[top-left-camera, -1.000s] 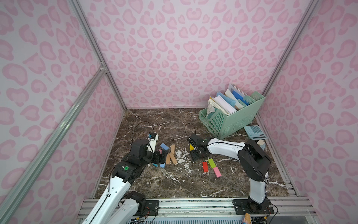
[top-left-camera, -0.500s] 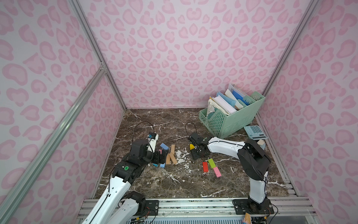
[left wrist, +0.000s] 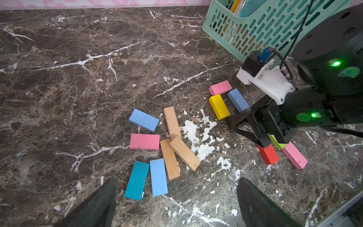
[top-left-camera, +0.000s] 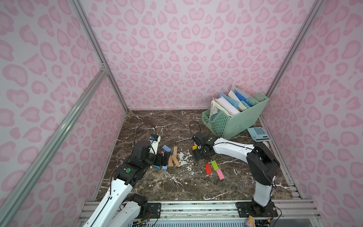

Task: Assemble the number 8 with building blocks
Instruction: Assemble the building block at the center of the board.

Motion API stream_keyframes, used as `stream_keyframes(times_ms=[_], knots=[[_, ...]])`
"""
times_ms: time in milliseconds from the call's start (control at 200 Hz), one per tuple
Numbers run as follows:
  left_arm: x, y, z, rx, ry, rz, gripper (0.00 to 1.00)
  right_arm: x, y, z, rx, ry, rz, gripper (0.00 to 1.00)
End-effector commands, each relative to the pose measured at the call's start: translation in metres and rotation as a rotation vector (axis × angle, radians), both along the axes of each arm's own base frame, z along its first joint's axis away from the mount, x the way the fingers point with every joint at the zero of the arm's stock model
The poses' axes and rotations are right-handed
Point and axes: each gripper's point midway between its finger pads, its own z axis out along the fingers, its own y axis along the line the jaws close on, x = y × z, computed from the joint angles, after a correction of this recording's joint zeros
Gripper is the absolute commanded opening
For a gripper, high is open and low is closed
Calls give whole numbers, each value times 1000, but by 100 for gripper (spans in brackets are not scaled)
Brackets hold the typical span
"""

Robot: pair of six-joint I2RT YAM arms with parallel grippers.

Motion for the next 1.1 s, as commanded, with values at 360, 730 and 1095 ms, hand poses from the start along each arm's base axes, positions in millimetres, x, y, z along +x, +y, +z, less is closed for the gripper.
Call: stream_keyframes(times_ms=[360, 730, 1095], knots=[[1, 0, 0, 4, -8, -3, 98, -9, -54, -12, -155, -15, -83, 93], [1, 0, -1, 7, -3, -3, 98, -1, -62, -27, -219, -14, -87, 93], [1, 0, -1, 9, -2, -4, 98, 4, -59, -27, -214, -17, -92, 93]])
